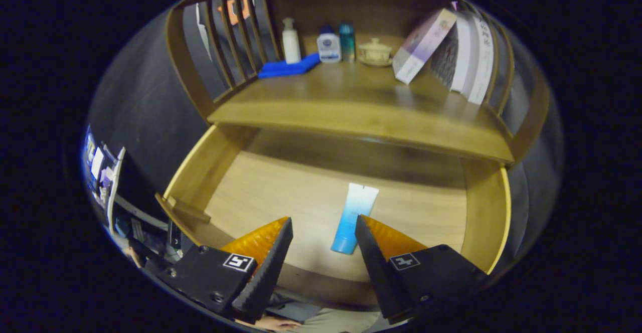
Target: Pull open the drawer, take out the items inside it, and place them on the countertop above the cabinet.
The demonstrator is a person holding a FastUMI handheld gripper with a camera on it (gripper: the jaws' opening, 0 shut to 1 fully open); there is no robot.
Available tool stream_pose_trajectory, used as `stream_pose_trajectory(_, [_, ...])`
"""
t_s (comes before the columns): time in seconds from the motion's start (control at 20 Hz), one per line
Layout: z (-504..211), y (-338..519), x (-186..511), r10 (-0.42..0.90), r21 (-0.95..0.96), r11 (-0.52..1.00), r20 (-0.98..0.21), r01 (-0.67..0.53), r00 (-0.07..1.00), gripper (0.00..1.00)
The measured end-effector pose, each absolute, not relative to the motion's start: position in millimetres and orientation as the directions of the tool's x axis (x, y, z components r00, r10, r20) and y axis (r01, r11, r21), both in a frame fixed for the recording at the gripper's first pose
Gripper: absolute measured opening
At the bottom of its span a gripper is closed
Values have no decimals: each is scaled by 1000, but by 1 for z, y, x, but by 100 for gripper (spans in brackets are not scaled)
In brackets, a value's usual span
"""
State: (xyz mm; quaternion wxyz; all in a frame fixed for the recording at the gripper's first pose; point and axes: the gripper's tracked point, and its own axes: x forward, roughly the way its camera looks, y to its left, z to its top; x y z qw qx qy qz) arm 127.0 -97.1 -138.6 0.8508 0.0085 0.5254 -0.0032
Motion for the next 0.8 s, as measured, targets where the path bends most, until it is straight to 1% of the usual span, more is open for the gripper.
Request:
stream_pose_trajectory(0.15, [-160,-106,132,-8,10,999,-941,52,338,83])
stream_pose_trajectory(0.2, [-166,-109,133,-20,0,998,-951,63,308,81])
stream_pose_trajectory(0.35, [-183,-114,133,-33,-9,994,-975,108,220,80])
stream_pose_trajectory(0.45, [-188,-122,140,-62,-36,990,-979,137,193,79])
stream_pose_trajectory(0.6, [-195,-129,145,-95,-72,988,-981,138,167,77])
stream_pose_trajectory(0.65, [-197,-131,145,-103,-80,987,-981,138,163,76])
stream_pose_trajectory(0.7, [-198,-133,146,-121,-95,984,-978,151,172,71])
stream_pose_trajectory(0.75, [-201,-134,145,-129,-103,983,-977,152,172,69])
stream_pose_trajectory(0.8, [-202,-136,146,-130,-104,983,-977,155,172,65])
